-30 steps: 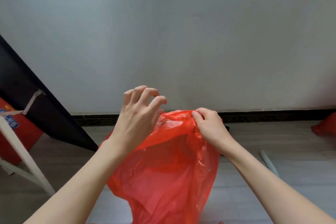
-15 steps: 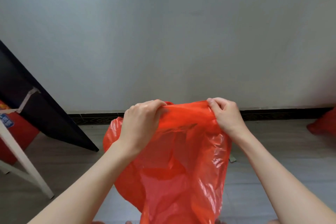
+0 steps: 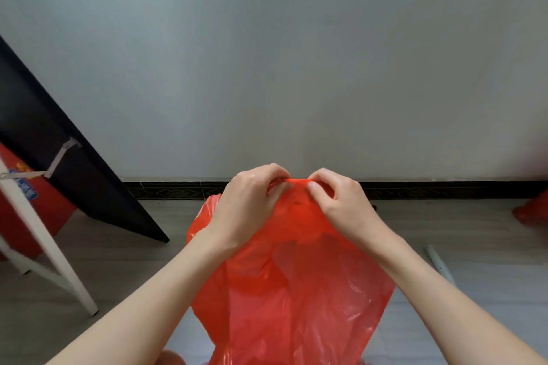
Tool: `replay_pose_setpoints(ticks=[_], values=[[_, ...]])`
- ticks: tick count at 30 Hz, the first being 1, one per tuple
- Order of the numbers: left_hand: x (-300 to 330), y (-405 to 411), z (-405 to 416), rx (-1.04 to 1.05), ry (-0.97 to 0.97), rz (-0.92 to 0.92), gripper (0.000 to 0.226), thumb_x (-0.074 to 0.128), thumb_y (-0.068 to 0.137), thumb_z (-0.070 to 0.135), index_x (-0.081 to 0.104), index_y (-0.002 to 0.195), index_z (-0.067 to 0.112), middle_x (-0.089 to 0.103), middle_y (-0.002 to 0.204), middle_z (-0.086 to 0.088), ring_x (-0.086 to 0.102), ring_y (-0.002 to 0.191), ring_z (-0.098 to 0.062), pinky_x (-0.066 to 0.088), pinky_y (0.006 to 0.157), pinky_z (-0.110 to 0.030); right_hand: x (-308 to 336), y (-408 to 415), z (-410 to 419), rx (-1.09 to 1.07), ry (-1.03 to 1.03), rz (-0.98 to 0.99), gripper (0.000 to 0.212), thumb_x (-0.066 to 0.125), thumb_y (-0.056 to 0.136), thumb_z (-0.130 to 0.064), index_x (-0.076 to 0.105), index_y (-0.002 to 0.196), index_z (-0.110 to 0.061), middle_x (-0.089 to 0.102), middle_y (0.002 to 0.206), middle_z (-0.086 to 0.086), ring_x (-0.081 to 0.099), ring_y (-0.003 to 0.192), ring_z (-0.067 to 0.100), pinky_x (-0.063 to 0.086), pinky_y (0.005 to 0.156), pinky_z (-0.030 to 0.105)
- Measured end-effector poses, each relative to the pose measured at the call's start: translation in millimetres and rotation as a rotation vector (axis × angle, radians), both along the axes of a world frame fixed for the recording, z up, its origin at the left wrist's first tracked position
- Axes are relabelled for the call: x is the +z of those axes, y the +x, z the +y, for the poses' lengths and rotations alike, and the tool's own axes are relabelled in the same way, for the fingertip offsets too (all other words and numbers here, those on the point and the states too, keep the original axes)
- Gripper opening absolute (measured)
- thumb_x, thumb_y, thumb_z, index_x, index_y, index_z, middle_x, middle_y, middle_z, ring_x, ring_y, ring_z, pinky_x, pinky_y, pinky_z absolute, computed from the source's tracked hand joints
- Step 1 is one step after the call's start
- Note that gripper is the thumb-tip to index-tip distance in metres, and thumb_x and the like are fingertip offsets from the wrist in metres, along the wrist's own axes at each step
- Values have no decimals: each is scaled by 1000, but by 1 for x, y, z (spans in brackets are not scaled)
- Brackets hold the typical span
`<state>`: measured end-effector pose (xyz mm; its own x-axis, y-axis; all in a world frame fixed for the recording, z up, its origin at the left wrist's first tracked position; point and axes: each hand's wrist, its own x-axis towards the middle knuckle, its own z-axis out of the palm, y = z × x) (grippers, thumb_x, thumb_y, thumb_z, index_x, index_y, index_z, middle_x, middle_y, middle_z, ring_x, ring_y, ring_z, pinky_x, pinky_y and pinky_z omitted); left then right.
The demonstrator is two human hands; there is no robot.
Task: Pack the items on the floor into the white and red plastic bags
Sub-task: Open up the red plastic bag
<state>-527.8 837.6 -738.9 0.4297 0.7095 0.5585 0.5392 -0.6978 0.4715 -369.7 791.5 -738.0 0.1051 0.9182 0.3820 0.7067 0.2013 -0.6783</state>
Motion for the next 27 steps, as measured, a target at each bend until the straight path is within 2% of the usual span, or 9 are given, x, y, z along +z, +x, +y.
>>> replay_pose_setpoints(ticks=[4,7,10,14,15,18,21,24,27], values=[[-3,-9,9,143,192,151,20,45,85,20,61,92,13,61,92,-6,57,84,-27,46,74,-38,1,13,6,-163,53,145,15,50,91,-11,60,81,-11,55,70,-5,51,72,14,34,68,24],[-6,-19,15,250,119,91,15,51,86,10,62,95,11,60,96,-8,58,88,-29,48,75,-38,0,28,7,-196,34,296,24,48,92,-14,53,69,-19,49,61,-9,44,57,2,35,60,23],[-5,-24,20,250,-36,-43,20,57,83,3,65,99,12,63,100,-5,59,91,-22,42,82,-25,-2,34,7,-201,21,371,30,50,93,-18,50,63,-18,46,59,-7,42,51,1,33,55,18],[-2,-25,22,252,-288,-125,12,62,83,9,71,90,13,68,84,2,60,78,-10,39,69,-6,-8,42,10,-305,30,366,34,52,92,-22,48,59,-14,46,56,-3,42,57,9,34,62,28],[-2,-25,23,252,-356,-152,10,62,84,10,71,86,14,68,82,3,60,77,-9,40,69,-6,-10,45,10,-340,21,348,33,51,92,-23,49,61,-11,47,57,-1,44,60,14,34,64,31],[-3,-25,25,159,-591,-316,18,58,87,9,67,76,19,69,77,1,62,73,-12,48,73,-23,-21,54,12,-410,-89,203,24,51,91,-24,56,72,-10,58,71,5,56,81,28,40,77,35],[-5,-24,24,96,-662,-351,21,54,90,8,64,78,22,67,77,0,61,70,-10,48,71,-23,-25,52,10,-358,-212,105,10,53,90,-23,62,89,-18,66,95,5,57,101,29,40,88,34],[-6,-23,22,71,-654,-308,17,55,90,10,66,83,21,69,81,3,62,68,0,48,67,-12,-22,34,4,-185,-120,155,25,59,87,-31,60,110,-23,61,99,-5,57,101,16,40,90,28],[-6,-21,20,45,-669,-344,18,56,89,9,68,83,21,71,82,3,64,71,-1,50,70,-15,-22,8,0,15,-40,13,47,63,80,-43,53,123,-27,57,108,-7,54,107,13,40,97,32]])
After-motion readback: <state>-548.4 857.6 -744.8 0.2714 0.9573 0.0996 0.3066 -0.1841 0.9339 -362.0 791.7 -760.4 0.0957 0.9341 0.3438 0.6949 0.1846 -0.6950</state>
